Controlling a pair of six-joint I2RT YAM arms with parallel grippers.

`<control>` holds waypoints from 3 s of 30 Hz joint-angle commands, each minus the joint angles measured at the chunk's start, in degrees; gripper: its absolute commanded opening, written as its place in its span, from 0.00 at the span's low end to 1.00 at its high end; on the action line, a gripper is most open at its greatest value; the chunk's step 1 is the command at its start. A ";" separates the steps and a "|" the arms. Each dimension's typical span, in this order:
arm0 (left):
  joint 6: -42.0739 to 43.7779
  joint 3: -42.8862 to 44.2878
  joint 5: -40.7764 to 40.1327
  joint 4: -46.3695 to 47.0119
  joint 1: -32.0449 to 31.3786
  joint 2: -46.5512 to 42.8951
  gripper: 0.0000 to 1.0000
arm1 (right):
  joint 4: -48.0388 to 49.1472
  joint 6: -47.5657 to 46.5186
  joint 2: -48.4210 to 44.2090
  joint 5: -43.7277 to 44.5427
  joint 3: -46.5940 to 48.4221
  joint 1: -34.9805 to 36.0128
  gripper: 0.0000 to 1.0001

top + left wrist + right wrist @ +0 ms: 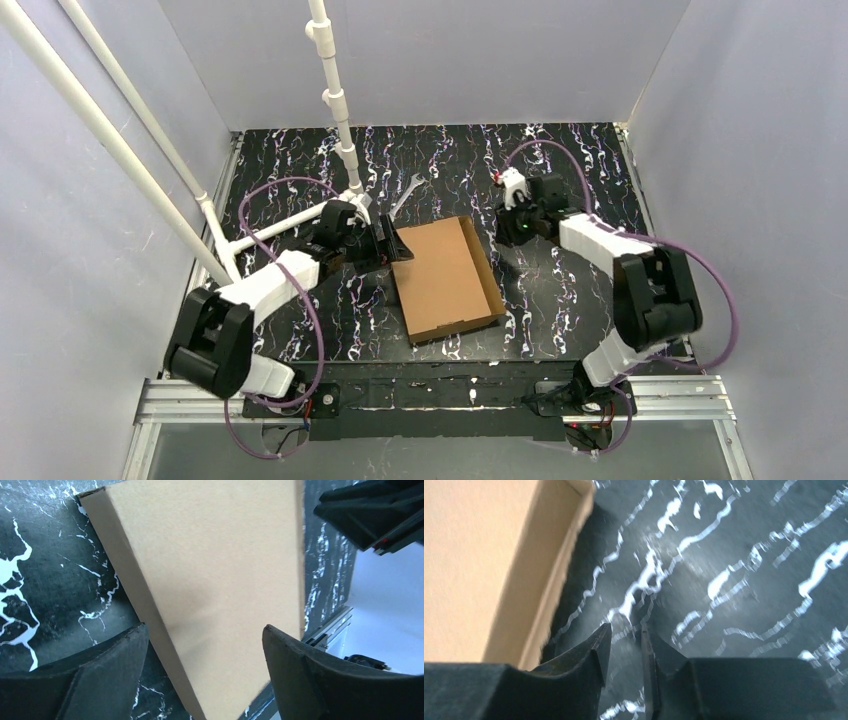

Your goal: Fold the paper box

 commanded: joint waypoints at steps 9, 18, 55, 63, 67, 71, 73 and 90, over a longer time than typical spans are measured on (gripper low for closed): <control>-4.66 -10.82 1.58 -10.53 -1.70 -28.90 0.95 | -8.33 -27.65 -27.12 -19.55 -16.66 -7.46 0.68; -12.66 -17.13 -18.53 -16.48 -22.59 -42.99 0.98 | -15.43 -33.79 -28.64 -31.13 -18.20 -13.71 0.70; -19.64 -18.27 -20.56 -3.04 -25.53 -29.77 0.91 | -12.61 -29.37 -22.05 -20.41 -19.68 -9.65 0.21; -19.92 -15.57 -19.98 2.05 -25.56 -20.65 0.71 | -14.32 -32.56 -20.12 -19.91 -19.97 -2.23 0.16; -18.26 -11.77 -19.61 2.23 -25.54 -16.10 0.57 | -14.70 -33.19 -20.47 -22.57 -19.49 2.82 0.14; -16.74 -8.51 -19.36 1.04 -25.54 -12.63 0.51 | -13.24 -30.96 -20.95 -24.14 -19.26 3.44 0.13; -16.26 -7.93 -19.98 0.08 -25.52 -12.23 0.51 | -11.79 -29.18 -21.42 -21.31 -19.26 3.37 0.13; -19.04 -11.58 -15.80 -9.15 -23.75 -23.86 0.65 | -23.50 -50.04 -25.00 -21.81 -21.39 -6.77 0.19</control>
